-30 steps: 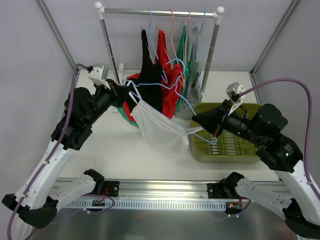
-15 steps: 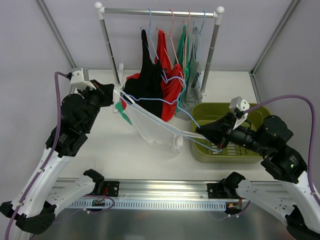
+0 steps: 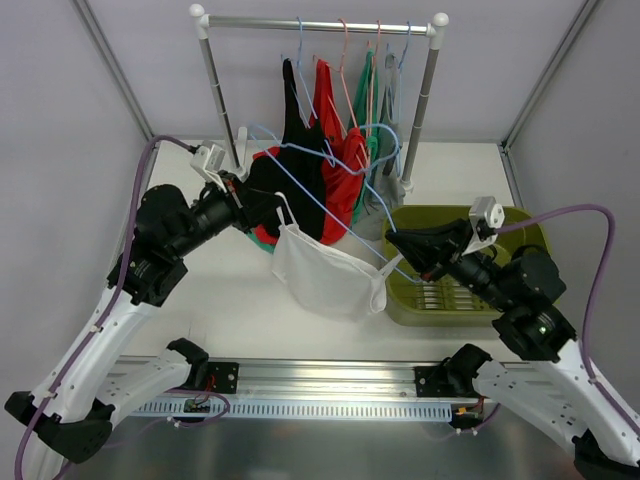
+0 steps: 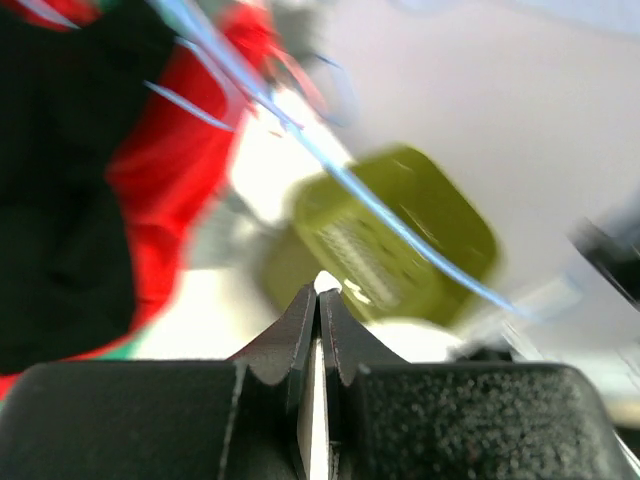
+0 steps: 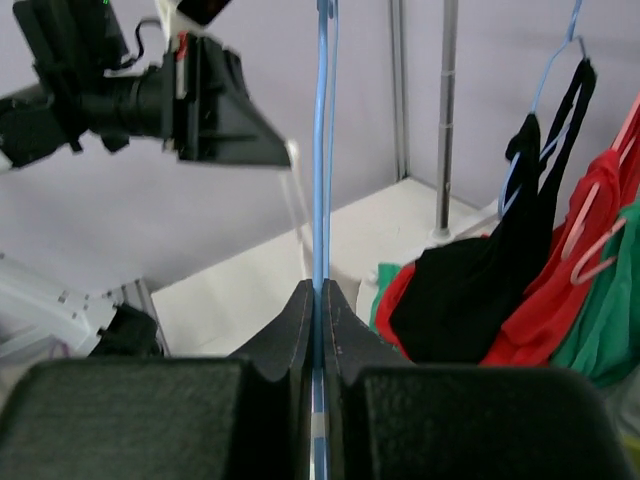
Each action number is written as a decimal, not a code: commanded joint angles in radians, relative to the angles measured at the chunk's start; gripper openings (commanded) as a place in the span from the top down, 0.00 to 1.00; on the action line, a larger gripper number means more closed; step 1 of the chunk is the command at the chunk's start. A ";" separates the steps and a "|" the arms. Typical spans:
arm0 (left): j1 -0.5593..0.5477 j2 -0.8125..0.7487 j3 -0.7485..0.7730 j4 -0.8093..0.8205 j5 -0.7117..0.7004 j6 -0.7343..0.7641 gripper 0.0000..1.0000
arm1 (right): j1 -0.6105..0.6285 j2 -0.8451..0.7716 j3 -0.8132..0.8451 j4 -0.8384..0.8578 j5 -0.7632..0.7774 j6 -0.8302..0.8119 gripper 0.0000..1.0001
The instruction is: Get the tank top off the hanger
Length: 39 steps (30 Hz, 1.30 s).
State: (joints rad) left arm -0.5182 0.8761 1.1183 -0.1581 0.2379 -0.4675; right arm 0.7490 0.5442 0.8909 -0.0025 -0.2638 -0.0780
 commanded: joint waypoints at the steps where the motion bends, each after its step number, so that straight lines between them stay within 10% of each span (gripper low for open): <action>1: -0.011 -0.040 -0.051 0.156 0.325 -0.089 1.00 | 0.006 0.071 -0.035 0.424 0.075 0.058 1.00; 12: -0.055 -0.078 -0.310 0.295 0.422 -0.165 1.00 | 0.036 0.528 0.003 1.490 0.026 0.222 1.00; 24: -0.059 -0.046 -0.511 0.177 0.219 -0.089 1.00 | 0.087 0.675 0.140 1.429 0.005 -0.115 1.00; 28: -0.062 -0.086 -0.593 0.134 0.198 -0.068 1.00 | 0.137 0.632 0.216 1.047 0.152 -0.306 1.00; 34: -0.065 -0.117 -0.664 0.063 0.167 -0.083 1.00 | 0.171 0.717 0.140 1.429 0.090 -0.312 1.00; 39: -0.066 -0.167 -0.623 -0.055 0.118 -0.135 0.85 | 0.200 0.680 0.300 0.884 0.251 -0.309 1.00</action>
State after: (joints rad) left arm -0.5762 0.7547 0.4614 -0.1432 0.4049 -0.5724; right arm 0.9329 1.2568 1.0645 1.0763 -0.1368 -0.3527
